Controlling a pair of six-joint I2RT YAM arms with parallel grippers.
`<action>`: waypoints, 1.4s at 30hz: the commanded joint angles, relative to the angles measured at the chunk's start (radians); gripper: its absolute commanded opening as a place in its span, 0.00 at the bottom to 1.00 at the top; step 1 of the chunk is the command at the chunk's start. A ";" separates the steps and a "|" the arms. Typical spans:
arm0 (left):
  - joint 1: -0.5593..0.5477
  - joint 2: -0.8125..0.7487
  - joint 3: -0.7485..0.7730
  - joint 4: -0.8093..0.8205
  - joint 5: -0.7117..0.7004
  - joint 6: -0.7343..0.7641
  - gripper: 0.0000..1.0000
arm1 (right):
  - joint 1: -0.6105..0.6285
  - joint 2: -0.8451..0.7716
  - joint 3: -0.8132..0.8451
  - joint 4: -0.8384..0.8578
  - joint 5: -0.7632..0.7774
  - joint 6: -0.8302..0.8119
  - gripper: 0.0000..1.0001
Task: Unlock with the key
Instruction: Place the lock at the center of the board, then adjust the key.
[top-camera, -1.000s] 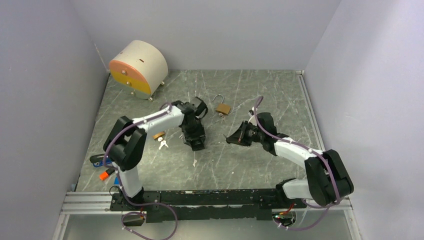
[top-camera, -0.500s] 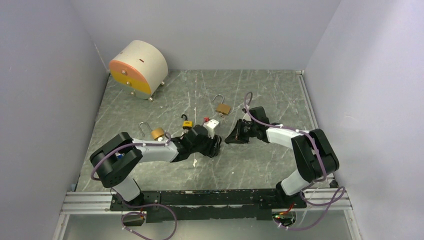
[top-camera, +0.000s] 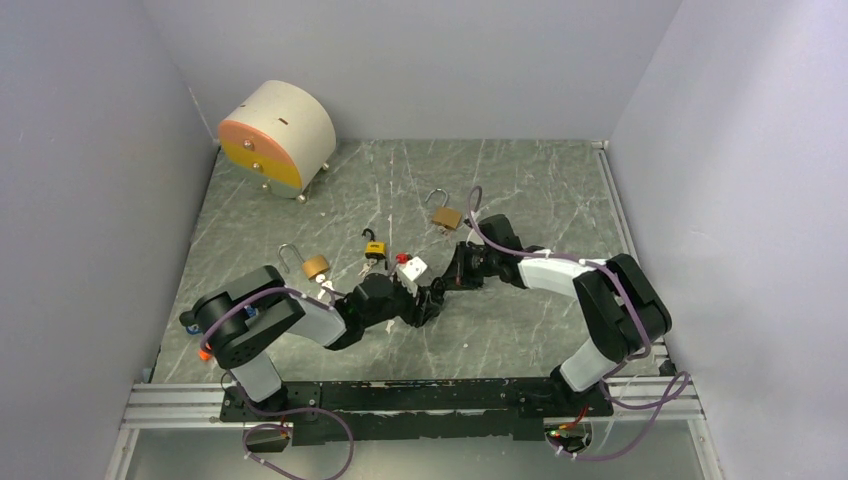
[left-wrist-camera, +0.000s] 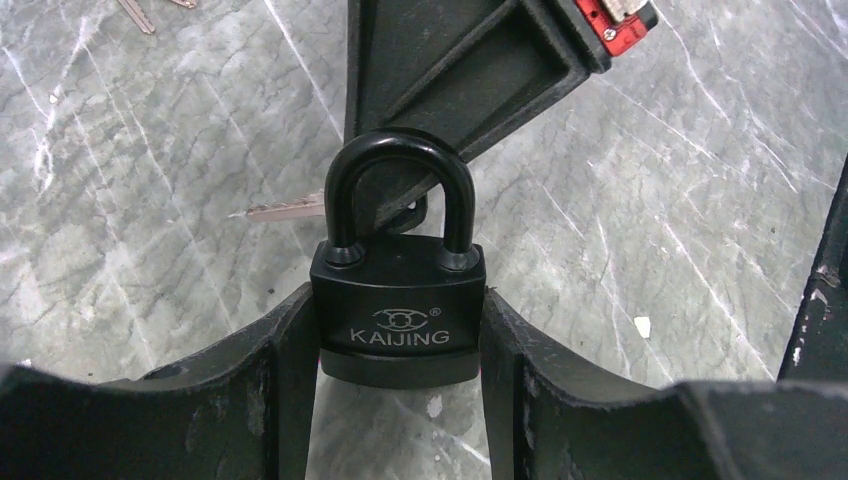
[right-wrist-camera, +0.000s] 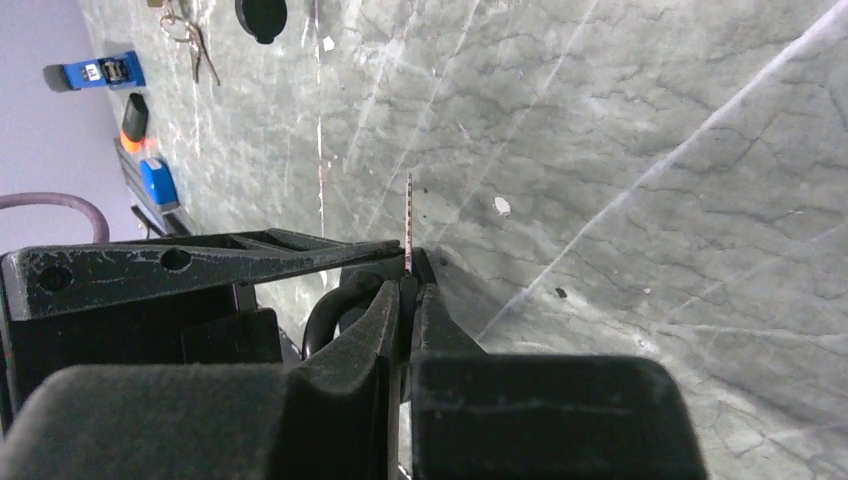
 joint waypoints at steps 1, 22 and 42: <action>-0.009 0.020 -0.030 0.173 -0.011 0.024 0.43 | 0.076 -0.046 0.011 0.021 0.028 0.060 0.00; -0.038 -0.473 0.044 -0.631 -0.282 -0.360 0.94 | 0.078 -0.278 0.020 -0.248 0.327 0.211 0.00; 0.238 -0.490 0.662 -1.175 0.316 -0.917 0.94 | -0.003 -0.804 -0.085 0.046 -0.034 -0.228 0.00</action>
